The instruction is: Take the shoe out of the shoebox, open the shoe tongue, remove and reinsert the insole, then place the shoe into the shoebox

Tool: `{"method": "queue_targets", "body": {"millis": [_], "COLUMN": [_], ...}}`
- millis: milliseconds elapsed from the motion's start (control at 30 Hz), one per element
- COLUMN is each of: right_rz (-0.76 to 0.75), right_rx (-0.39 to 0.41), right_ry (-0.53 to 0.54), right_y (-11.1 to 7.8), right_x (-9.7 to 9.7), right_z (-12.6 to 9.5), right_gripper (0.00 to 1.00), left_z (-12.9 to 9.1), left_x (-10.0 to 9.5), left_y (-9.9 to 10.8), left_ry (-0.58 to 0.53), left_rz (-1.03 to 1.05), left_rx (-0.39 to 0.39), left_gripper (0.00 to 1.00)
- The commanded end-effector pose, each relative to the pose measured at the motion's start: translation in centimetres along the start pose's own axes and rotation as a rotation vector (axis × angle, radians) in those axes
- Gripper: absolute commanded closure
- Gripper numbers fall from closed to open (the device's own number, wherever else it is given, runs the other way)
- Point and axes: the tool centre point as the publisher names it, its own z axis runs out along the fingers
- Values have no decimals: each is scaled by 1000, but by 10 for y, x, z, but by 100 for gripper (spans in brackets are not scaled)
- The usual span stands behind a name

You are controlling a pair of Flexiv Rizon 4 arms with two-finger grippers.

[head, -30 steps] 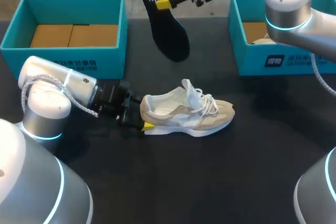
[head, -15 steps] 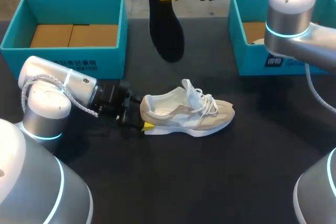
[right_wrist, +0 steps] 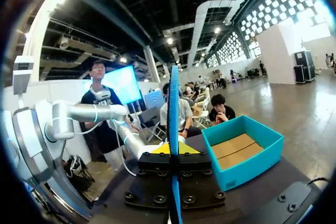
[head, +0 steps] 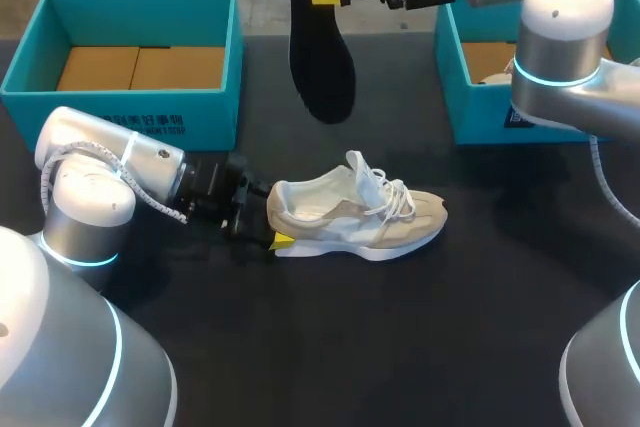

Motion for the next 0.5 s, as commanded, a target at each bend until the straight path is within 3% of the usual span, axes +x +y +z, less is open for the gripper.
{"method": "queue_targets", "body": {"millis": [33, 167, 500], "right_rz": [-1, 41, 144], "right_rx": [0, 18, 7], "right_ry": [0, 1, -25], "right_y": [0, 5, 21], "right_x": [-1, 3, 37], "right_z": [1, -2, -20], "right_gripper": [100, 100, 100], "left_z": [0, 0, 0], "left_x": [0, 0, 0], "left_y": [2, 2, 2], "left_ry": [0, 0, 0], "left_rz": [0, 0, 0], "left_rx": [-1, -1, -1], "left_gripper": [100, 100, 100]}}
